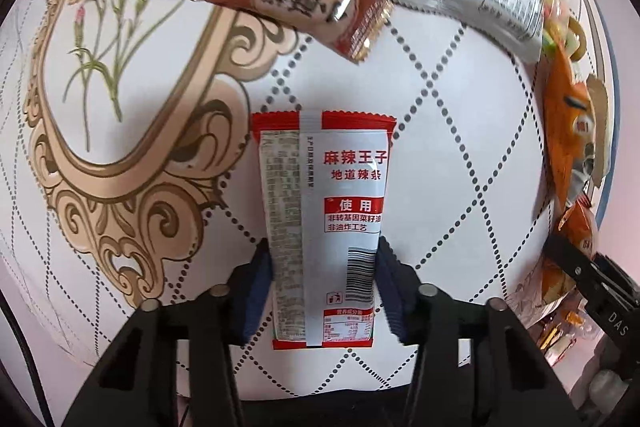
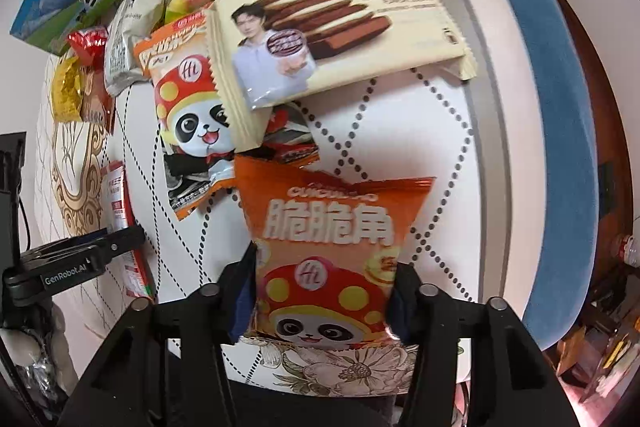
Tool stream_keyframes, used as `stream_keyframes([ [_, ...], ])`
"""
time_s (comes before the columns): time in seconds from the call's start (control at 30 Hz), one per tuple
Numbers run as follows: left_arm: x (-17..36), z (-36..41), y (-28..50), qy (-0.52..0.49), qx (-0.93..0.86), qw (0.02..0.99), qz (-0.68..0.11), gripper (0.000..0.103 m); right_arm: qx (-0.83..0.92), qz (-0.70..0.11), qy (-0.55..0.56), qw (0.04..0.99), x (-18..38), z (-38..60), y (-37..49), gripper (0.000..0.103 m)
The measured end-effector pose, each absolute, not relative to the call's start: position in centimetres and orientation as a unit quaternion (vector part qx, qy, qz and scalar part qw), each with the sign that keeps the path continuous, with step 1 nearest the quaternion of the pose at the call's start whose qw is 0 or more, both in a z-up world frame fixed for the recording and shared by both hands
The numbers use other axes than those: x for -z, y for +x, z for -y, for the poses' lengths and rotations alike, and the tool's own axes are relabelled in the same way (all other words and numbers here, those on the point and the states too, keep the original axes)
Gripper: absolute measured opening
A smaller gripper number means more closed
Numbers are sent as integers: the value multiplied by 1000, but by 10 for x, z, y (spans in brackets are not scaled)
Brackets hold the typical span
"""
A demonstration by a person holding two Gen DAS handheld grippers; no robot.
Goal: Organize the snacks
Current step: 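Grasp the red-white spicy strip packet with left tool while right tool grasps the orange panda bag, then carry both packets into the box and open both tools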
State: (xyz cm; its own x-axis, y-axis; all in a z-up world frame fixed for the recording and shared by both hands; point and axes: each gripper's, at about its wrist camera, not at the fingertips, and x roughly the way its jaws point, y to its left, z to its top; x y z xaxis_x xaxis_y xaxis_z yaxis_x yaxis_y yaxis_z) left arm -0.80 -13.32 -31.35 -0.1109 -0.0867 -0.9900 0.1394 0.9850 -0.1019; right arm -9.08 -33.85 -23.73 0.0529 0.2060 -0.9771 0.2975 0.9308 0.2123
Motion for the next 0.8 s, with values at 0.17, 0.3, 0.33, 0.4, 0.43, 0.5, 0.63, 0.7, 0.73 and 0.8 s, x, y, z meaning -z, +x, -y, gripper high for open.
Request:
stream_keyframes([
  [0.17,292,128,-2,14,92,677,-730,43,20,-682,188,706,221,348,-105,50],
  [0.3,250,126,7,14,111,695,-710,43,-2,-669,197,717,190,349,-118,50],
  [0.33,240,129,8,13,117,702,-702,43,-9,-664,201,720,182,348,-117,50],
  [0.4,214,136,12,5,131,714,-687,43,-24,-649,212,731,161,347,-111,50],
  [0.43,202,138,15,-2,138,720,-680,43,-32,-640,216,736,150,347,-107,50],
  [0.5,174,143,24,-17,154,732,-664,43,-49,-621,227,748,128,346,-92,50],
  [0.63,114,149,61,-33,177,757,-628,43,-75,-577,224,782,79,342,-48,50],
  [0.7,90,145,95,-33,180,766,-616,43,-79,-557,213,799,59,342,-15,50],
  [0.73,80,147,110,-31,177,772,-610,43,-76,-544,202,810,48,344,5,50],
  [0.8,69,150,138,-24,169,783,-598,43,-67,-533,183,823,36,345,41,50],
])
